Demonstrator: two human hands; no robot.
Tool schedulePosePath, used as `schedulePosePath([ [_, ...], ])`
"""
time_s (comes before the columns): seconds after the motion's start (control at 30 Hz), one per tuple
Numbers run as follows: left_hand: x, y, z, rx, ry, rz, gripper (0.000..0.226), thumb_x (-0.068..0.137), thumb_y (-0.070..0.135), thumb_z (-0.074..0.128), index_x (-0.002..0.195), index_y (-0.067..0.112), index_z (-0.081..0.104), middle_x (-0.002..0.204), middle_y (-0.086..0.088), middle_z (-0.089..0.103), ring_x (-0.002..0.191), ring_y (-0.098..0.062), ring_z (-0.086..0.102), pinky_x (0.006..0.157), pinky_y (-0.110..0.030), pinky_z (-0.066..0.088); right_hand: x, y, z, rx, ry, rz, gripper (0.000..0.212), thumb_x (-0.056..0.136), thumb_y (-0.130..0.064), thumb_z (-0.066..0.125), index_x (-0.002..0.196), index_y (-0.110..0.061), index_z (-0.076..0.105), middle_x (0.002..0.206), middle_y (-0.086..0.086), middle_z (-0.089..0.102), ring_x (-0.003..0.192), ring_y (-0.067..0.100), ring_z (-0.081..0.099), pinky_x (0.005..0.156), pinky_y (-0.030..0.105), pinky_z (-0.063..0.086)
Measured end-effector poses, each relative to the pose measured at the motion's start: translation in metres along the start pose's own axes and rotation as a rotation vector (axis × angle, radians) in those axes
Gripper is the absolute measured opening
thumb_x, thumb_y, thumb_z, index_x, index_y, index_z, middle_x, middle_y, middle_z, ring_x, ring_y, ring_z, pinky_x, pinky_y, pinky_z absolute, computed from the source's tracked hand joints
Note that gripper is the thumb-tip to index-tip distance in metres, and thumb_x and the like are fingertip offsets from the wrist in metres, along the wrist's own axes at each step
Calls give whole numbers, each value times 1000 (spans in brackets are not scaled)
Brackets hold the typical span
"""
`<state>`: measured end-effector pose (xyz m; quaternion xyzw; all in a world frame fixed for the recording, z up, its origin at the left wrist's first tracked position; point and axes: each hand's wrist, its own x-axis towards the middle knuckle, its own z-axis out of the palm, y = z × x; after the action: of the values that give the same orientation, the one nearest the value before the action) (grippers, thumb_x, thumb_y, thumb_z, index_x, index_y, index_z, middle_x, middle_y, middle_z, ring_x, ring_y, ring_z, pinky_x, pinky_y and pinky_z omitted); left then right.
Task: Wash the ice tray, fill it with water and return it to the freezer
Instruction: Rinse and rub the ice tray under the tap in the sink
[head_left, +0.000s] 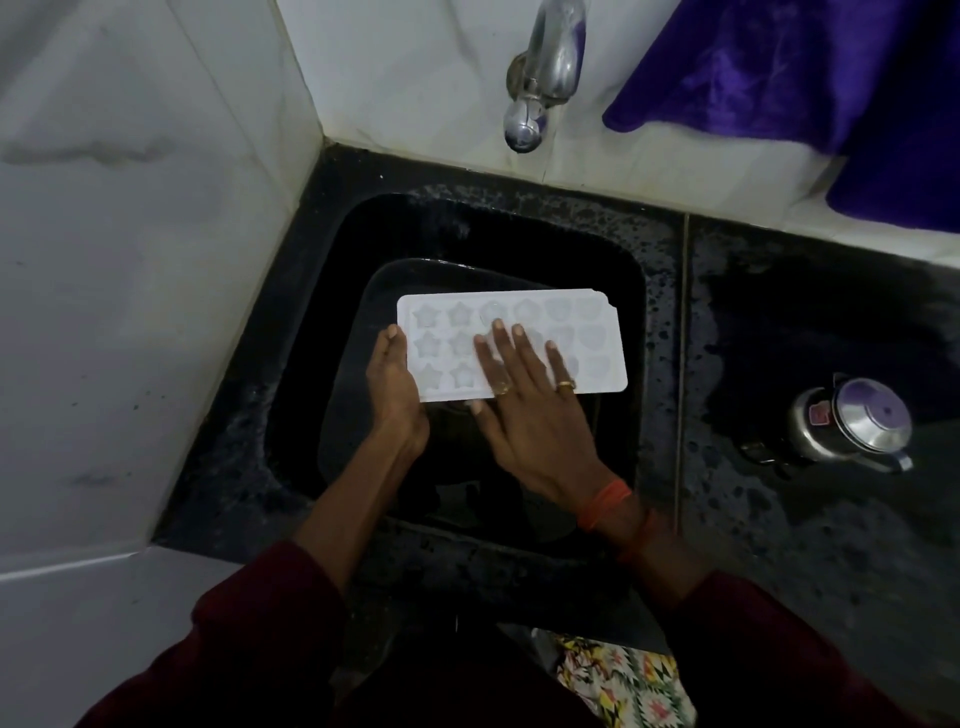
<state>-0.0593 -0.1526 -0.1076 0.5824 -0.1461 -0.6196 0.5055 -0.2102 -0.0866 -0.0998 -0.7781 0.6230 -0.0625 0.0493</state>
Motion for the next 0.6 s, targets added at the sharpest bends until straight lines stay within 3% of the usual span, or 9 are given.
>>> schedulePosePath([
  [0.23,8,9,-5,1,14,21,27,104,40,47,103,25,69,116,-7,73,106,-31,71,92,-59,55,39,30,1,-67,45,95,60,106,-53,22,160,-29,15,168,5,10,155,25,6,123,56,9],
  [0.37,11,9,-8,15,19,47,27,105,37,46,102,23,68,116,-8,73,107,-32,70,93,-57,55,36,62,0,-19,82,273,58,105,-54,26,159,-34,16,168,8,10,154,33,10,122,57,7],
  [0.47,15,8,-11,24,6,29,28,105,37,46,107,21,68,117,-8,73,107,-31,70,92,-55,56,29,67,-5,503,149,471,60,106,-43,38,159,-31,14,167,7,7,152,26,15,118,39,20],
  [0.53,18,6,-13,34,-7,2,29,105,37,46,112,18,67,119,-9,72,108,-31,70,91,-51,58,26,67,-3,840,193,629,60,105,-36,45,158,-20,23,157,3,31,141,18,37,111,23,29],
  [0.57,20,6,-13,43,-20,-9,31,105,37,46,116,15,66,119,-9,72,107,-31,70,89,-50,58,26,67,-2,980,197,712,57,103,-37,49,155,-18,34,147,-1,44,132,16,46,110,23,34],
  [0.6,22,6,-13,59,-36,-19,34,105,37,45,120,13,65,118,-10,72,106,-30,71,88,-48,59,26,67,-1,1087,207,781,53,99,-41,52,147,-17,47,140,-2,53,127,17,53,111,32,41],
])
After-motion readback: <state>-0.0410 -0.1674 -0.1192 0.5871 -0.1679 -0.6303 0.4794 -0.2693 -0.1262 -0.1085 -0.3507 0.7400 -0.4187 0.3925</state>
